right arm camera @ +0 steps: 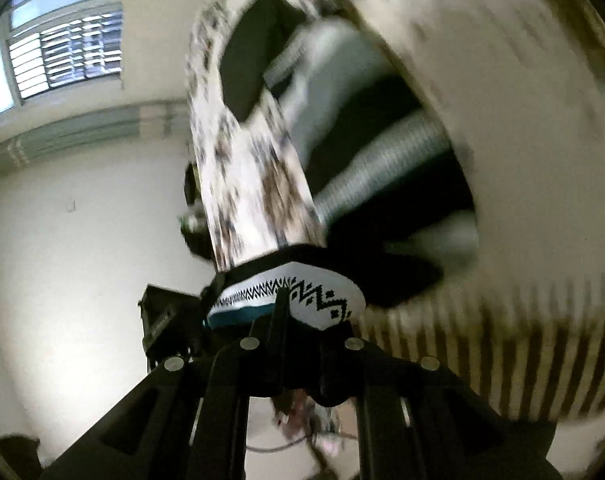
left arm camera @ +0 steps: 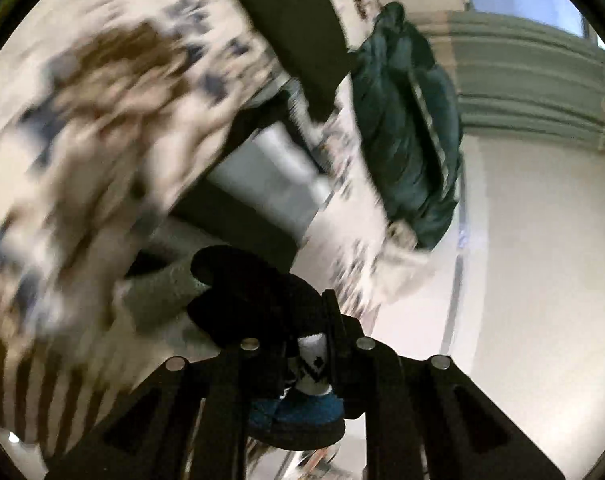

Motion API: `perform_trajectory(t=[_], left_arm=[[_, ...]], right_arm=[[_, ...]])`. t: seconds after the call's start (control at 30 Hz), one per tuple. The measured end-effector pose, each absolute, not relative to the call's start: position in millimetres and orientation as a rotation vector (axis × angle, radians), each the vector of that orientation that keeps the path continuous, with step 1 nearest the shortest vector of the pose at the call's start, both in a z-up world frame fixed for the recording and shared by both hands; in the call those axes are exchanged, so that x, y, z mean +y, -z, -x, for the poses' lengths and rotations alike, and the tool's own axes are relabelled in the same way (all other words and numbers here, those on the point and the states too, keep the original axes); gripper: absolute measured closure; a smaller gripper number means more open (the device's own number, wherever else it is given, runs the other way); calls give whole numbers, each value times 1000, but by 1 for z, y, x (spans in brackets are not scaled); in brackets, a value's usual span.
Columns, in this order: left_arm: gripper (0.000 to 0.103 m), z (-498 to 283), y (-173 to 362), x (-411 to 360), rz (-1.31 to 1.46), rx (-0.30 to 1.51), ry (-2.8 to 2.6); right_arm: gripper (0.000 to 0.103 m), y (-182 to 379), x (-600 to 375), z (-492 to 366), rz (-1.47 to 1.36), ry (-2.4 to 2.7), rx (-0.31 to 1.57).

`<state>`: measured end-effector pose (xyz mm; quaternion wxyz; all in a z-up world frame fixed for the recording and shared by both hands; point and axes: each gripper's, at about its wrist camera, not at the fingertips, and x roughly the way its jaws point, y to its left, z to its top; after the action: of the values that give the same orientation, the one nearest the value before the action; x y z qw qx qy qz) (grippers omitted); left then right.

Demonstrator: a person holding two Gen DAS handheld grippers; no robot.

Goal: Fold small clothes

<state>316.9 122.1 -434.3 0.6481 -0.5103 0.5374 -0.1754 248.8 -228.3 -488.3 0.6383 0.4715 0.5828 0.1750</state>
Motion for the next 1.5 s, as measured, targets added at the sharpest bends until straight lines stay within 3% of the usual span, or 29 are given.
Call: perform_trajectory(t=[0.1, 0.13, 0.17, 0.23, 0.27, 0.33, 0.37, 0.43, 0.67, 0.7, 0.73, 0.77, 0.8, 0.83, 1.03, 1.17, 1.23, 1.3, 1.33, 1.37, 1.4, 1.43, 1.47, 1.5], left_arm=[[89, -395, 444, 119, 1191, 1175, 397], [81, -429, 451, 121, 1184, 1164, 406], [62, -449, 457, 123, 1180, 1162, 410], [35, -490, 468, 131, 1180, 1132, 398], [35, -505, 471, 137, 1180, 1102, 405], [35, -512, 472, 146, 1147, 1088, 395], [35, -513, 474, 150, 1119, 1089, 387], [35, -508, 479, 151, 1007, 1124, 365], [35, -519, 529, 81, 601, 1313, 373], [37, -525, 535, 68, 555, 1310, 371], [45, -530, 537, 59, 511, 1298, 365], [82, -533, 535, 54, 478, 1275, 356], [93, -535, 530, 49, 431, 1250, 352], [93, -534, 524, 49, 429, 1227, 365], [95, -539, 493, 68, 496, 1131, 368], [94, -578, 522, 66, 495, 1210, 337], [91, -593, 549, 68, 535, 1313, 313], [80, -587, 545, 77, 587, 1325, 329], [64, -576, 533, 85, 607, 1290, 341], [39, -564, 522, 92, 632, 1253, 351], [28, -545, 508, 103, 666, 1207, 358], [19, -522, 497, 115, 697, 1169, 349], [19, -499, 489, 127, 734, 1137, 330], [19, -472, 484, 137, 781, 1112, 306]], right_arm=[[92, 476, -240, -334, -1048, -371, 1237], [92, 477, -244, -369, -1060, -352, 1204], [92, 477, -251, -389, -1071, -336, 1179], [87, 487, -260, -446, -1104, -309, 1127], [70, 494, -266, -464, -1130, -292, 1128], [47, 504, -278, -489, -1174, -256, 1090], [41, 505, -283, -493, -1174, -243, 1061], [37, 508, -287, -489, -1141, -235, 1071], [37, 553, -280, -491, -880, -102, 1238], [38, 561, -278, -496, -866, -92, 1260], [42, 569, -275, -504, -849, -87, 1265], [56, 574, -273, -508, -831, -93, 1271], [73, 576, -268, -516, -787, -88, 1283], [96, 577, -263, -522, -742, -85, 1288], [99, 551, -251, -526, -613, -94, 1204], [100, 540, -255, -540, -573, -74, 1167], [100, 552, -255, -555, -549, -52, 1204], [99, 573, -254, -571, -537, -79, 1347], [98, 576, -255, -572, -549, -90, 1376], [86, 576, -261, -570, -579, -111, 1390], [72, 569, -269, -564, -603, -148, 1385], [41, 564, -275, -559, -607, -176, 1383], [28, 560, -279, -554, -610, -197, 1380], [27, 556, -285, -546, -625, -239, 1377]])
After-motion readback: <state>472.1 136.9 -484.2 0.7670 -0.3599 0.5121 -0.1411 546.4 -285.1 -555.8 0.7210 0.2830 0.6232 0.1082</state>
